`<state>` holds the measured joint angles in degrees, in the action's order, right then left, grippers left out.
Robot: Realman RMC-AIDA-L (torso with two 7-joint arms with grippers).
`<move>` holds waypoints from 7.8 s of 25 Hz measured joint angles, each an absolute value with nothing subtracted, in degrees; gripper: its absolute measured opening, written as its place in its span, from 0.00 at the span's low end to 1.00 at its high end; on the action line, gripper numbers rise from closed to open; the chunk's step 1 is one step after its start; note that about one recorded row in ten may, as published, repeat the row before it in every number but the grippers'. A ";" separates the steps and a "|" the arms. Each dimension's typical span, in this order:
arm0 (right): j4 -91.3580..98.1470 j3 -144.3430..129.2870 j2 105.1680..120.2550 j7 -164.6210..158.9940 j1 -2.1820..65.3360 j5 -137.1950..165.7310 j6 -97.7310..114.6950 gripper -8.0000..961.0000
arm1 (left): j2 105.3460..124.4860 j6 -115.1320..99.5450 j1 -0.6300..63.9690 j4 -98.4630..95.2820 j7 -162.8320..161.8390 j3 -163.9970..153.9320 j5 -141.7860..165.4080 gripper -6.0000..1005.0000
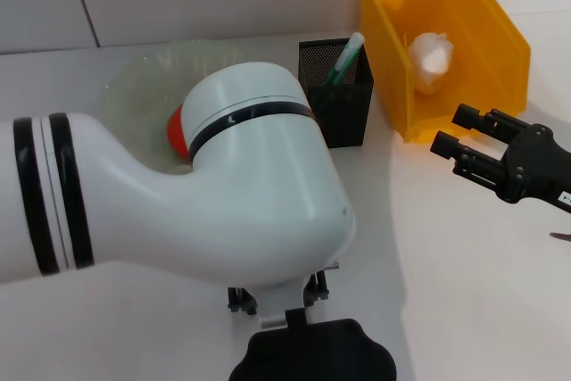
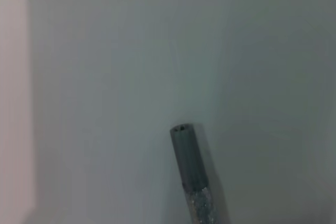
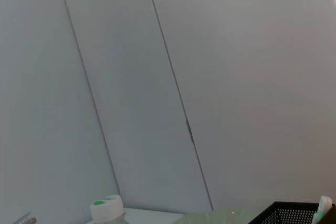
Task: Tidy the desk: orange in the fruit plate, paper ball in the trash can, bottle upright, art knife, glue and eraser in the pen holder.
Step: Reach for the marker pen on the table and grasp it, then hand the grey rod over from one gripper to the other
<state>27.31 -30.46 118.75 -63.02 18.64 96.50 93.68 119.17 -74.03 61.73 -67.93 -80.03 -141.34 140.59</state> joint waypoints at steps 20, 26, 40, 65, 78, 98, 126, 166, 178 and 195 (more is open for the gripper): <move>27.60 -30.48 118.56 -63.01 18.24 96.49 94.64 0.68 | 119.18 -73.79 61.73 -69.13 -79.76 -140.79 138.51 0.47; 27.70 -30.43 118.54 -63.02 18.20 96.50 94.97 0.68 | 119.18 -73.54 61.46 -68.98 -79.80 -140.97 138.55 0.42; 27.77 -30.21 118.39 -63.48 18.08 96.40 95.83 0.68 | 119.21 -72.18 61.21 -68.95 -78.87 -141.30 138.42 0.30; 27.86 -26.98 117.20 -63.79 18.60 95.11 96.59 0.68 | 118.67 -76.70 50.67 -80.30 -72.03 -112.51 124.77 0.15; 27.81 -16.71 116.55 -69.31 19.70 95.08 96.40 0.68 | 119.09 -72.06 40.30 -88.42 -69.19 -105.31 120.64 0.15; 27.60 -17.05 117.07 -66.09 19.34 95.24 97.32 0.68 | 118.69 -65.62 22.70 -98.30 -65.74 -102.86 98.94 0.15; 23.65 -15.64 116.81 -81.83 20.53 92.01 99.39 0.68 | 118.93 -64.84 11.94 -81.25 -31.31 -100.96 65.18 0.14; 24.93 -19.46 117.58 -62.05 21.40 92.19 106.40 0.68 | 118.55 -67.74 7.34 -79.90 -41.94 -105.03 57.83 0.14; 24.87 -19.81 117.57 -56.01 21.27 92.55 107.24 0.68 | 118.55 -74.25 11.19 -74.85 -78.90 -94.83 55.51 0.14; 28.36 -27.67 118.90 -39.80 22.62 92.57 111.86 0.68 | 118.65 -89.70 17.39 -53.48 -101.23 -87.64 50.61 0.14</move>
